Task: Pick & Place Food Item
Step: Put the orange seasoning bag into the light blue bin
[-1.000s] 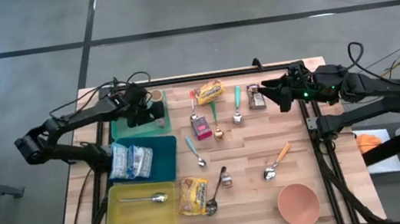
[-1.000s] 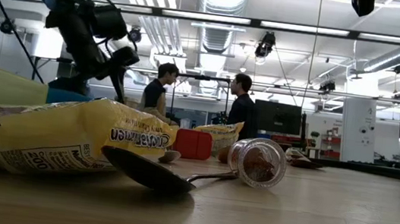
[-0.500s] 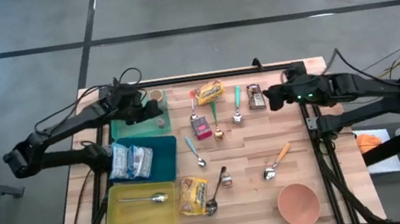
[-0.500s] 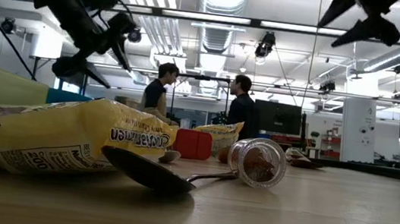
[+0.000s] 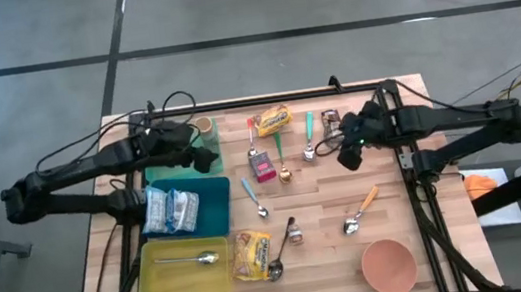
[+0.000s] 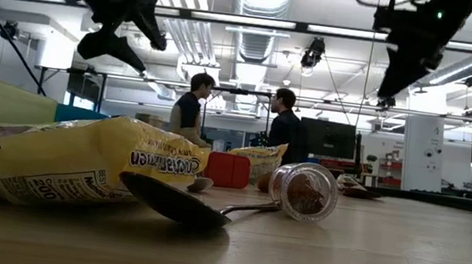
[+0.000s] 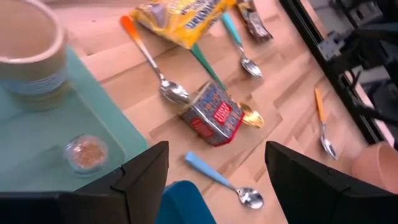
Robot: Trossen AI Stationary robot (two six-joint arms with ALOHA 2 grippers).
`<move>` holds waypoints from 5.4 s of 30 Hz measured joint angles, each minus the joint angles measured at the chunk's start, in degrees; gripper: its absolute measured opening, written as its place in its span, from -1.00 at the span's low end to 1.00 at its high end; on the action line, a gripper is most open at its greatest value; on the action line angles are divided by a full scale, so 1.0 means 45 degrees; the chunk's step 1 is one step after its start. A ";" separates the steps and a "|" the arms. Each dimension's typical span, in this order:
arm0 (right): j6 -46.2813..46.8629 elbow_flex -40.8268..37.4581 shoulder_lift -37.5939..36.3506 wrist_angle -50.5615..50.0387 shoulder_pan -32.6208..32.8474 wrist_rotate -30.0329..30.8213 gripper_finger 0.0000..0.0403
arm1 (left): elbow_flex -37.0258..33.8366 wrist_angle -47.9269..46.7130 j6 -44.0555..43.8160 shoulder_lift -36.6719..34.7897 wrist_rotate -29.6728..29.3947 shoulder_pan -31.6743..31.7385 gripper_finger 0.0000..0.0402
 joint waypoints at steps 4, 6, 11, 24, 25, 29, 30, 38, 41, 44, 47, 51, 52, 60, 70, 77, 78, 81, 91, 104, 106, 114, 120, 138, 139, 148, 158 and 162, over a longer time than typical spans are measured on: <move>-0.1271 -0.0860 0.0432 0.0465 0.0109 0.0408 0.28 | -0.0039 0.0004 -0.0013 0.0015 -0.0257 -0.0411 0.35; -0.1573 -0.1344 0.0600 0.1248 0.0235 0.0589 0.28 | -0.0039 0.0014 -0.0045 0.0014 -0.0438 -0.0479 0.35; -0.1894 -0.2567 0.1072 0.3403 0.0335 0.0608 0.28 | -0.0044 0.0032 -0.0052 0.0010 -0.0528 -0.0479 0.35; -0.2943 -0.4140 0.3551 0.6042 0.0181 0.1273 0.28 | -0.0058 0.0062 0.0002 0.0010 -0.1058 -0.0474 0.35; -0.2943 -0.4133 0.3772 0.6093 0.0056 0.1386 0.28 | -0.0061 0.0062 0.0077 0.0010 -0.1072 -0.0474 0.35; -0.2892 -0.4013 0.4519 0.6317 -0.0555 0.1624 0.28 | -0.0077 0.0078 0.0242 0.0010 -0.1094 -0.0471 0.35; -0.2890 -0.3992 0.4642 0.6516 -0.0750 0.1606 0.28 | -0.0092 0.0075 0.0260 0.0010 -0.1099 -0.0469 0.35; -0.3596 -0.3990 0.5367 0.7200 -0.1742 0.1474 0.28 | -0.0097 0.0067 0.0906 0.0010 -0.1375 -0.0469 0.35; -0.3758 -0.3990 0.5612 0.7500 -0.2038 0.1470 0.28 | -0.0102 0.0067 0.0943 0.0010 -0.1489 -0.0469 0.35; -0.3896 -0.3979 0.5890 0.7854 -0.2282 0.1403 0.28 | -0.0102 0.0072 0.0934 0.0010 -0.1573 -0.0469 0.35; -0.3894 -0.3941 0.6156 0.8288 -0.2452 0.1343 0.26 | -0.0107 0.0144 0.0905 0.0010 -0.1578 -0.0469 0.35; -0.3894 -0.3943 0.6311 0.8630 -0.2588 0.1286 0.06 | -0.0107 0.0154 0.0902 0.0010 -0.1573 -0.0469 0.35; -0.3893 -0.3951 0.6318 0.8687 -0.2624 0.1222 -0.01 | -0.0107 0.0158 0.0901 0.0010 -0.1573 -0.0469 0.35; -0.3556 -0.3970 0.6465 0.8738 -0.3091 0.1051 -0.60 | -0.0107 0.0205 0.0887 0.0010 -0.1573 -0.0469 0.35; -0.2293 -0.4002 0.6268 0.8515 -0.3186 0.0714 -0.96 | -0.0117 0.0208 0.0617 0.0010 -0.1568 -0.0469 0.35; -0.0355 -0.4014 0.4748 0.7854 -0.3089 -0.0280 -0.96 | -0.0121 0.0208 0.0220 0.0010 -0.1568 -0.0469 0.35; -0.0155 -0.4014 0.4417 0.7717 -0.3061 -0.0564 -0.96 | -0.0121 0.0203 0.0220 0.0010 -0.1568 -0.0469 0.35; 0.0275 -0.4009 0.3420 0.7565 -0.3045 -0.2020 -0.96 | -0.0121 0.0203 0.0225 0.0010 -0.1568 -0.0469 0.35; 0.2096 -0.4004 0.0886 0.7011 -0.3028 -0.5962 -0.96 | -0.0121 0.0203 0.0727 0.0010 -0.1621 -0.0469 0.35; 0.4285 -0.3995 -0.1487 0.8092 -0.2436 -0.8126 -0.96 | -0.0121 0.0446 0.0907 0.0010 -0.1345 -0.0464 0.35; 0.4544 -0.3995 -0.1608 0.8352 -0.2274 -0.8121 -0.96 | -0.0121 0.0816 0.0910 0.0010 -0.0992 -0.0465 0.35; 0.5195 -0.3995 -0.1632 0.9504 -0.1576 -0.8098 -0.96 | -0.0121 0.3180 0.0947 0.0048 0.0341 -0.0469 0.35; 0.5566 -0.3985 -0.1565 1.0107 -0.1294 -0.8086 -0.96 | -0.0060 0.4677 0.0833 0.0695 0.1193 -0.0469 0.35; 0.5783 -0.3985 -0.1585 1.0844 -0.1083 -0.8089 -0.96 | 0.0918 0.5237 0.0904 0.3048 0.2636 -0.0477 0.35; 0.5765 -0.3985 -0.1585 1.0882 -0.1083 -0.8087 -0.96 | 0.0918 0.5352 0.0900 0.3070 0.2673 -0.0479 0.35; 0.5741 -0.3985 -0.1585 1.1195 -0.1078 -0.8078 -0.96 | 0.0918 0.5556 0.0900 0.3084 0.2740 -0.0469 0.35; 0.5736 -0.3985 -0.1585 1.1195 -0.1078 -0.8083 -0.96 | 0.0913 0.5556 0.0798 0.3084 0.2878 -0.0469 0.35; 0.5734 -0.3985 -0.1585 1.1195 -0.1078 -0.8087 -0.96 | 0.0913 0.5560 0.0794 0.3084 0.2983 -0.0479 0.35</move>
